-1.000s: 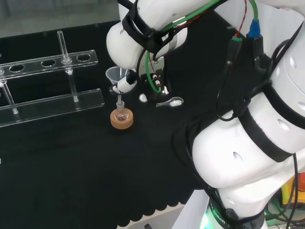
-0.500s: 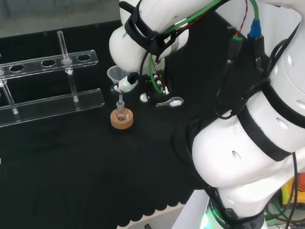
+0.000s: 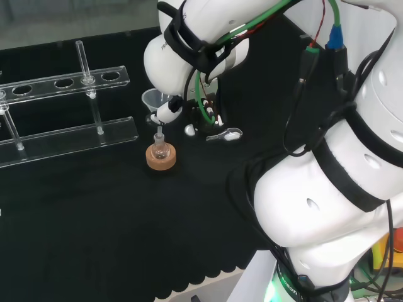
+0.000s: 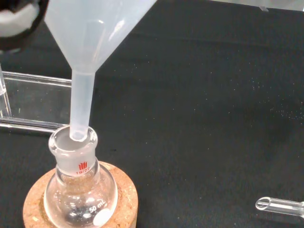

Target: Place the funnel on the round-bottom flask.

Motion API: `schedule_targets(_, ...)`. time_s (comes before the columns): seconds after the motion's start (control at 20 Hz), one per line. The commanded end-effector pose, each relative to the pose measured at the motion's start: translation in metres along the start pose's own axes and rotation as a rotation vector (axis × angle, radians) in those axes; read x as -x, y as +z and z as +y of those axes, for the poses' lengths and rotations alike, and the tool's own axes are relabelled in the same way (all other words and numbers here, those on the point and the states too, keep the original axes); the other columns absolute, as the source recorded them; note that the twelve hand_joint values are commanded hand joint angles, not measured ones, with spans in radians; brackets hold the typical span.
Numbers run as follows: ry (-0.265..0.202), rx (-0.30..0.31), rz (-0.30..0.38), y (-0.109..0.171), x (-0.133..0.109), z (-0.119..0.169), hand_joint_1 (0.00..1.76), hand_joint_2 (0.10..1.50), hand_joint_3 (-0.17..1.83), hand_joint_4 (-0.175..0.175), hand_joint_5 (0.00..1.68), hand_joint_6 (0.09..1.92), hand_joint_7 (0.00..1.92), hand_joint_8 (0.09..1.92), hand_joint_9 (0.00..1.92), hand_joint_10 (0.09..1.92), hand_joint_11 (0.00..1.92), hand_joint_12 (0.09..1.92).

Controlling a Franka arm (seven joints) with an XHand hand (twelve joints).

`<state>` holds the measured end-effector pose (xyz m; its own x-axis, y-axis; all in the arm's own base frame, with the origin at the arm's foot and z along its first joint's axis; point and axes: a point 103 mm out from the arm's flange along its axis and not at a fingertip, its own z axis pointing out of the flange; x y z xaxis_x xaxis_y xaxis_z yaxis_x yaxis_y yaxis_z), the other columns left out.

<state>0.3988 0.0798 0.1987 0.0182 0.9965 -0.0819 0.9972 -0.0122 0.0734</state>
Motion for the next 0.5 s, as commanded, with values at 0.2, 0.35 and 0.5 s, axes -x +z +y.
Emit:
schedule_targets(0.2, -0.001, -0.008, -0.005, 0.003, 0.000, 0.001, 0.86, 0.50, 0.67, 0.137, 0.89, 0.65, 1.18, 0.44, 0.82, 0.33, 0.00, 1.32)
schedule_targets(0.35, 0.001, -0.010, -0.004, 0.005, 0.000, 0.001, 0.86, 0.50, 0.67, 0.138, 0.89, 0.65, 1.18, 0.44, 0.82, 0.32, 0.00, 1.32)
schedule_targets(0.5, 0.002, -0.010, -0.004, 0.012, 0.000, 0.003, 0.86, 0.50, 0.67, 0.138, 0.89, 0.65, 1.18, 0.44, 0.82, 0.32, 0.00, 1.32)
